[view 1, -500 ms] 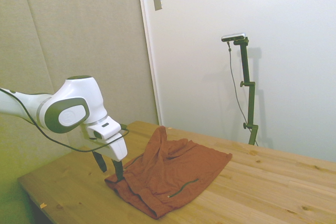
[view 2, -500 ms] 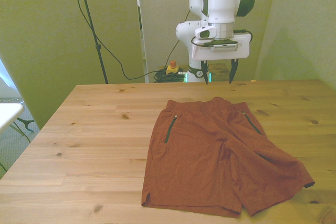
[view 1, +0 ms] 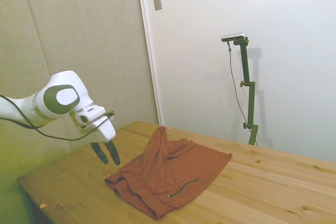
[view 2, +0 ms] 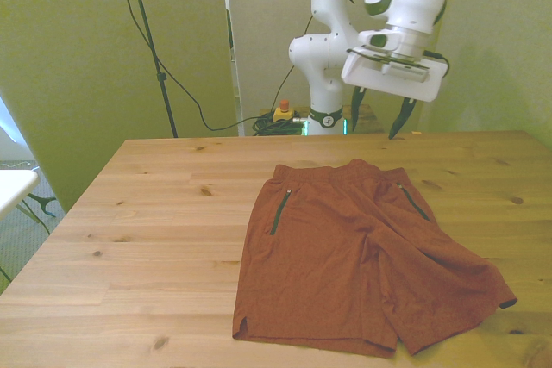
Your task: Fold the shorts
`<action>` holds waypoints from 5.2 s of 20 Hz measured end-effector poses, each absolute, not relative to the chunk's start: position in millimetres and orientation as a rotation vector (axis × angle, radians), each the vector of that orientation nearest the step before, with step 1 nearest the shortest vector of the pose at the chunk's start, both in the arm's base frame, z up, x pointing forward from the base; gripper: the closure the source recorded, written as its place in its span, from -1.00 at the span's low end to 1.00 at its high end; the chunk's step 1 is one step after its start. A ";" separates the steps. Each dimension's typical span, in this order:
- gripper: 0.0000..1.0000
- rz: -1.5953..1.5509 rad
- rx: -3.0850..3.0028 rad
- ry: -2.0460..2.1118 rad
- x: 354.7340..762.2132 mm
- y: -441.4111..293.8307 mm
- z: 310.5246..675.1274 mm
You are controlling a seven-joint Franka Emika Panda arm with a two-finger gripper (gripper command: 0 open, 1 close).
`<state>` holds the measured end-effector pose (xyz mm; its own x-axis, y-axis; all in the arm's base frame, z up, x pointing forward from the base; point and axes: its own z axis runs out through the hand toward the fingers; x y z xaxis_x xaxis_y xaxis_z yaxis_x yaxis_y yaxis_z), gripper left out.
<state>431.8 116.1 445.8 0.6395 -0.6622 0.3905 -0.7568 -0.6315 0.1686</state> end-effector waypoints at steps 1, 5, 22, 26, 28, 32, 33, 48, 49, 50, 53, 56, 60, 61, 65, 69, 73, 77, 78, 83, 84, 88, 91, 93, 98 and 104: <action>-1.00 0.423 2.495 -1.106 432.2 128.3 441.5; -1.00 0.409 2.367 -1.018 440.3 156.7 415.7; -1.00 0.332 2.392 -0.934 472.0 198.7 347.1; -1.00 0.313 2.380 -0.944 474.8 192.3 340.2; -1.00 0.303 2.368 -0.958 476.4 184.1 338.0; -1.00 0.302 2.363 -0.975 474.7 174.1 337.3; -1.00 0.305 2.366 -0.976 473.7 173.2 337.3; 1.00 0.309 2.385 -0.959 459.6 170.2 330.4; 1.00 0.307 2.384 -0.958 458.9 169.8 329.4; 1.00 0.305 2.384 -0.956 458.4 169.5 328.4; 1.00 0.303 2.388 -0.953 457.4 169.9 325.7; 1.00 0.298 2.391 -0.950 455.9 169.6 322.8; 1.00 0.289 2.388 -0.948 453.5 167.7 319.2; 1.00 0.288 2.388 -0.948 453.0 167.4 318.4; 1.00 0.286 2.389 -0.951 452.1 166.8 318.1; 1.00 0.281 2.420 -0.970 449.7 171.4 322.4; 1.00 0.262 2.504 -0.957 431.8 190.3 335.7; 1.00 0.293 2.561 -0.958 413.6 193.5 369.7; 1.00 0.295 2.576 -0.965 410.3 191.4 378.3; 1.00 0.268 2.688 -1.064 414.3 167.7 404.0; 1.00 0.260 2.708 -1.089 416.7 159.0 410.0; 1.00 0.246 2.789 -1.210 421.7 108.5 450.6; 1.00 0.235 2.863 -1.291 416.8 64.1 484.4; 1.00 0.213 2.889 -1.344 410.5 35.1 499.2; 1.00 0.174 2.839 -1.585 382.7 -63.9 507.3; 1.00 0.081 2.837 -1.815 332.0 -184.0 450.8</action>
<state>332.0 -184.0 450.8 0.4260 -0.9010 -0.0817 -0.8902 -0.4014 -0.2154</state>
